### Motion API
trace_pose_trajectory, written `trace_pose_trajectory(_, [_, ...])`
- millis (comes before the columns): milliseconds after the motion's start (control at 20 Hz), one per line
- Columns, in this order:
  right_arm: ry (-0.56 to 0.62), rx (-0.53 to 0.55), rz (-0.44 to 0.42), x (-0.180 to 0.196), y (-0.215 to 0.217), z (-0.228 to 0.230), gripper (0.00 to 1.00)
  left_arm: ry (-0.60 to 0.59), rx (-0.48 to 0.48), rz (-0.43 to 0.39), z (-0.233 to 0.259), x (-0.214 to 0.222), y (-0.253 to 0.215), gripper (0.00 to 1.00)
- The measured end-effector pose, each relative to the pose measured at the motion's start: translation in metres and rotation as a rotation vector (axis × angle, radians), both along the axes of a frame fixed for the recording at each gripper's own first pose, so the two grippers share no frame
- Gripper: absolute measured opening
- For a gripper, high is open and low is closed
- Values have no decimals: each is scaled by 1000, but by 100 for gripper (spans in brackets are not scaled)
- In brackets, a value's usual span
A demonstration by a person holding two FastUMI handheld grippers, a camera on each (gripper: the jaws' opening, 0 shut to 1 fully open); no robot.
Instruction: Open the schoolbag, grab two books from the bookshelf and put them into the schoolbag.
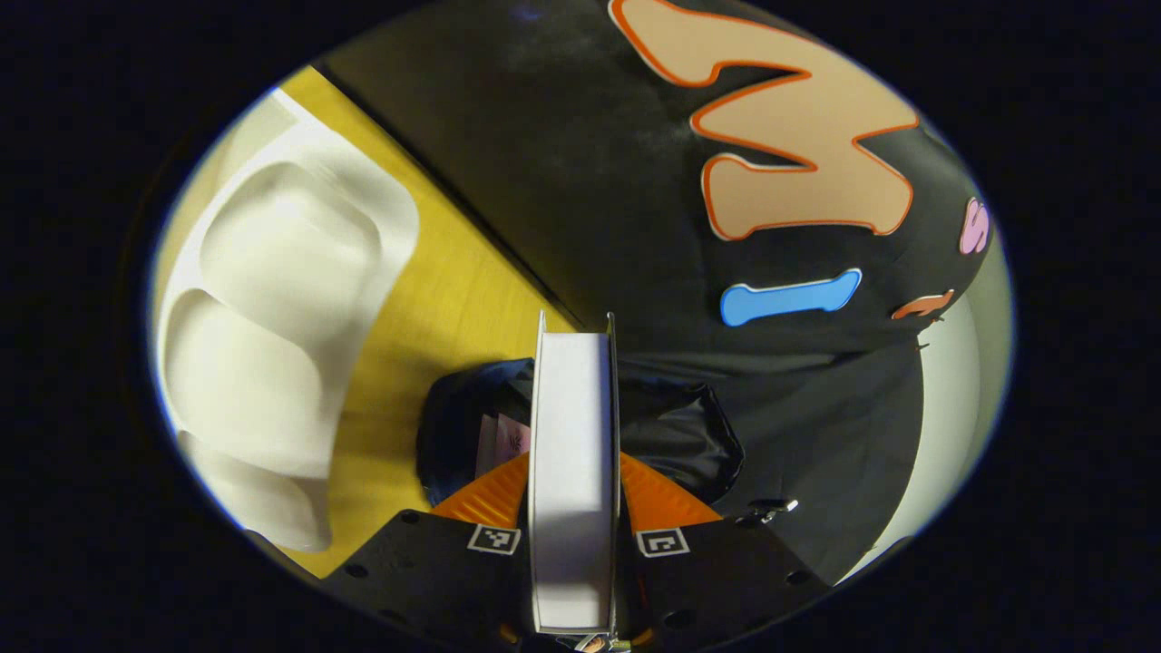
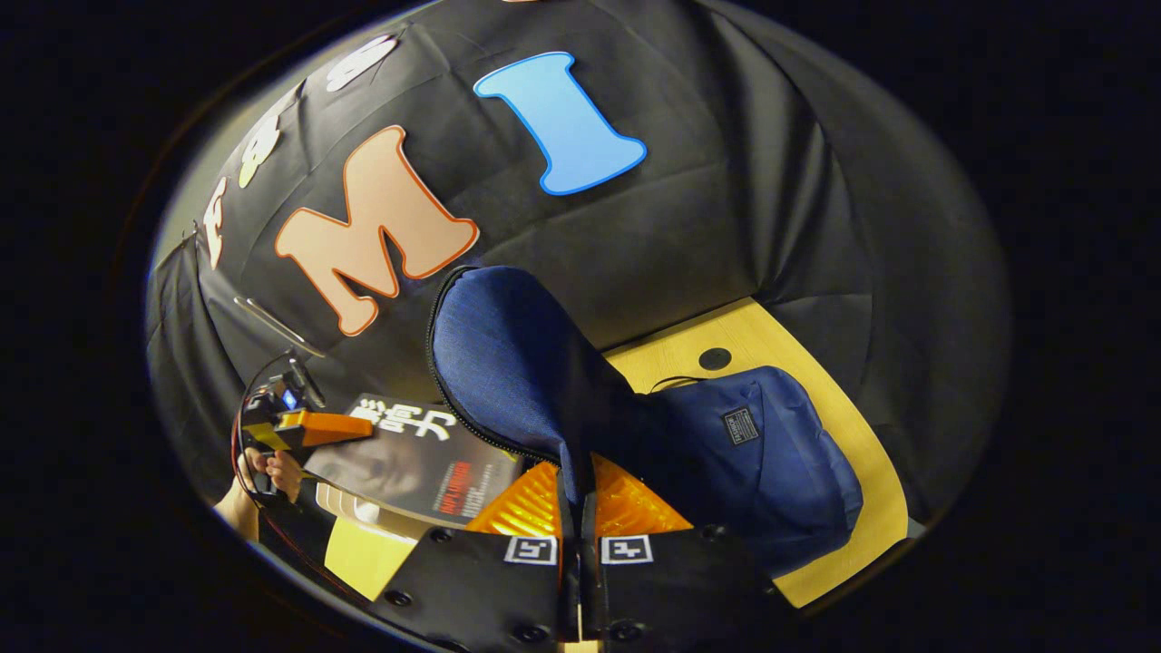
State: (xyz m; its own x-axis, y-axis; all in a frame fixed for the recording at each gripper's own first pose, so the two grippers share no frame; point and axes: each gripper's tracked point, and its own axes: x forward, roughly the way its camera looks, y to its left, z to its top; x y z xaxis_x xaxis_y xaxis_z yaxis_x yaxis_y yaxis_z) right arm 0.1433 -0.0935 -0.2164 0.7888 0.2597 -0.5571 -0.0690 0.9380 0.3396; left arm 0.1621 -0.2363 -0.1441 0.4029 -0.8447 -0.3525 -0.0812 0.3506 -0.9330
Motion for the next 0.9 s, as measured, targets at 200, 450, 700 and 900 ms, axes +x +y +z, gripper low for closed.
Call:
trace_pose_trajectory(200, [-10, 12, 14, 0, 2, 2, 4, 43, 4, -49, -27, -7, -57, 32])
trace_pose_trajectory(450, [-23, 23, 55, -2, 6, 0, 5, 46, 4, -96, -52, -17, -121, 34])
trace_pose_trajectory(700, [-38, 54, 81, -6, 7, 2, 5, 97, -44, -102, -71, -29, -162, 32])
trace_pose_trajectory(900, [-48, 69, 102, -7, 11, 0, 4, 152, -122, -27, -86, -32, -188, 33])
